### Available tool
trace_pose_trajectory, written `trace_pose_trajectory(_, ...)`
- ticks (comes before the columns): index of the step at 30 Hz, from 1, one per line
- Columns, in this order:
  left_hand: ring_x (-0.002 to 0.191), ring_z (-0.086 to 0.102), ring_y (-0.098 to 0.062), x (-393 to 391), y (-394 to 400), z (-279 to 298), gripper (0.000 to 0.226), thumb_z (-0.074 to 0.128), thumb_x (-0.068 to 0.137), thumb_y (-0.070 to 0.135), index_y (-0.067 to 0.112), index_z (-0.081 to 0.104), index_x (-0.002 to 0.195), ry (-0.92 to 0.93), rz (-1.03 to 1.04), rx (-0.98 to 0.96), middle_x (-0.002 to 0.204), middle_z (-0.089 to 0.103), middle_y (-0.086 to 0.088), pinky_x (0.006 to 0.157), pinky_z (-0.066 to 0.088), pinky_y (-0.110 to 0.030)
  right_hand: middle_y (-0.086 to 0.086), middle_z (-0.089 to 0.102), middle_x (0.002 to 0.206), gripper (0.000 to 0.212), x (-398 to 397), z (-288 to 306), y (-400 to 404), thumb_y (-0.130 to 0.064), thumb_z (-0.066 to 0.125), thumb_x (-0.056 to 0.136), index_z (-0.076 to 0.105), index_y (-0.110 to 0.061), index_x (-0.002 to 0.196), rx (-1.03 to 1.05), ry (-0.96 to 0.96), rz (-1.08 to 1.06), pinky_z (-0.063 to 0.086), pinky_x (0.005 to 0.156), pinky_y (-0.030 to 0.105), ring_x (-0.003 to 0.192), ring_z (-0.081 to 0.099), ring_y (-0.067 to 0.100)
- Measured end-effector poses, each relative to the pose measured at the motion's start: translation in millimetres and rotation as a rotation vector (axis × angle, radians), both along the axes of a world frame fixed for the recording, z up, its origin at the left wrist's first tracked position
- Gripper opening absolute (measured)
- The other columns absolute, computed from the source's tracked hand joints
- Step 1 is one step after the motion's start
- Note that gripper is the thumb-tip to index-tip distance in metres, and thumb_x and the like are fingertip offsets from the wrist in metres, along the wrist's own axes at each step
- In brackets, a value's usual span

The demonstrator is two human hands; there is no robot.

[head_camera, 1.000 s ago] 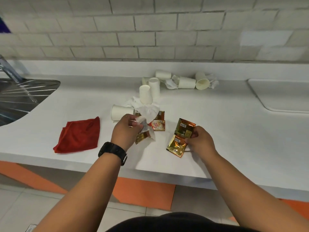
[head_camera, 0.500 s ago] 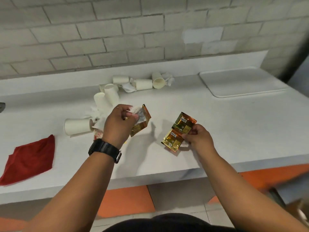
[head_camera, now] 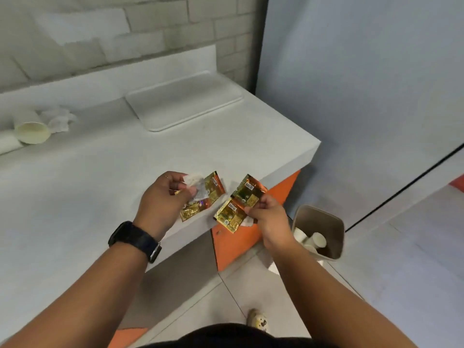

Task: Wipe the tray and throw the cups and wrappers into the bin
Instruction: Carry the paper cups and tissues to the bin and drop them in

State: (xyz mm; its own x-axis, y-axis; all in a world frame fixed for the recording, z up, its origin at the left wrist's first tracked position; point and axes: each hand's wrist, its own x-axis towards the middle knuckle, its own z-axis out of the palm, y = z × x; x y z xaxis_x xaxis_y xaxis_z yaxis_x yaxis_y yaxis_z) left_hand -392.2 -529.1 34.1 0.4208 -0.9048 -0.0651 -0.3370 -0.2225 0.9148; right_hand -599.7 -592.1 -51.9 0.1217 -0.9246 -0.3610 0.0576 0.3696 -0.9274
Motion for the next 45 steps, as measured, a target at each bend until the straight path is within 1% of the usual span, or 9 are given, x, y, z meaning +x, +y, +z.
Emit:
trace_pose_trajectory(5,0.093,0.065,-0.026,-82.1,-46.2,-15.7,0.021,0.072,0.082,0.016,0.030,0.060,0.092,0.080,-0.147,0.054,0.092,0.062,0.001,0.071,0.048,-0.022,0.018,0.065,0.093,0.028,-93.7,-46.7,-21.8,0.014,0.066,0.074,0.060,-0.012,0.082,0.233,-0.052,-0.217,0.048,0.095,0.059,0.094,0.063,0.036)
trace_pose_trajectory(13,0.091,0.065,-0.029,-158.9,-94.5,-50.0,0.021,0.076,0.072,0.028,0.027,0.065,0.090,0.056,-0.269,0.202,0.092,0.064,-0.004,0.082,0.051,-0.045,0.003,0.065,0.089,0.020,-207.3,-108.4,-79.3,-0.009,0.070,0.081,0.056,-0.022,0.080,0.401,0.316,-0.585,0.052,0.090,0.041,0.089,0.062,0.027)
trace_pose_trajectory(18,0.087,0.066,-0.025,-188.3,-120.3,-78.1,0.015,0.073,0.081,0.021,0.018,0.063,0.092,-0.034,-0.317,0.309,0.091,0.066,-0.007,0.079,0.052,-0.042,0.004,0.061,0.102,0.028,-242.3,-137.7,-115.2,-0.006,0.063,0.086,0.058,-0.009,0.114,0.390,0.315,-0.463,0.046,0.090,0.033,0.095,0.059,0.023)
trace_pose_trajectory(20,0.083,0.065,-0.020,-197.9,-129.3,-88.4,0.014,0.073,0.082,0.022,0.019,0.063,0.092,-0.059,-0.340,0.340,0.088,0.065,-0.001,0.071,0.052,-0.028,0.003,0.058,0.108,0.030,-251.8,-149.3,-116.4,-0.007,0.059,0.090,0.057,-0.009,0.120,0.405,0.321,-0.433,0.044,0.095,0.033,0.099,0.056,0.022)
trace_pose_trajectory(22,0.079,0.060,-0.013,-213.3,-138.4,-99.1,0.011,0.070,0.085,0.018,0.017,0.061,0.092,-0.089,-0.368,0.385,0.088,0.062,0.001,0.058,0.042,-0.014,0.004,0.060,0.101,0.020,-263.0,-164.0,-108.4,-0.012,0.056,0.090,0.064,-0.015,0.108,0.467,0.320,-0.400,0.050,0.081,0.036,0.086,0.056,0.019)
trace_pose_trajectory(24,0.082,0.059,-0.012,-229.8,-146.6,-111.3,0.011,0.069,0.085,0.017,0.021,0.059,0.088,-0.089,-0.394,0.418,0.086,0.060,0.005,0.059,0.040,-0.016,0.006,0.060,0.085,0.015,-271.8,-170.7,-95.6,-0.010,0.053,0.090,0.065,-0.016,0.094,0.539,0.248,-0.414,0.048,0.063,0.032,0.072,0.055,0.019)
trace_pose_trajectory(28,0.080,0.056,-0.008,-264.8,-165.3,-133.6,0.014,0.066,0.087,0.015,0.024,0.057,0.092,-0.081,-0.427,0.464,0.089,0.059,0.007,0.061,0.039,-0.018,0.010,0.063,0.102,0.018,-287.5,-176.6,-74.7,-0.004,0.054,0.091,0.064,-0.010,0.105,0.595,0.171,-0.438,0.046,0.078,0.030,0.095,0.061,0.025)
trace_pose_trajectory(35,0.115,0.055,-0.017,-304.4,-185.7,-153.0,0.043,0.062,0.090,0.016,0.021,0.050,0.132,-0.064,-0.440,0.530,0.130,0.056,0.004,0.089,0.042,-0.025,0.016,0.067,0.099,0.021,-305.5,-169.1,-63.2,-0.009,0.053,0.092,0.064,-0.007,0.110,0.546,0.159,-0.469,0.044,0.068,0.031,0.089,0.064,0.029)
trace_pose_trajectory(45,0.120,0.051,-0.015,-271.1,-172.8,-145.4,0.045,0.063,0.089,0.026,0.026,0.047,0.131,-0.100,-0.431,0.531,0.136,0.051,0.005,0.096,0.043,-0.031,0.014,0.062,0.087,0.018,-287.0,-154.9,-74.0,-0.004,0.054,0.091,0.063,-0.008,0.105,0.515,0.124,-0.391,0.041,0.056,0.027,0.071,0.060,0.024)
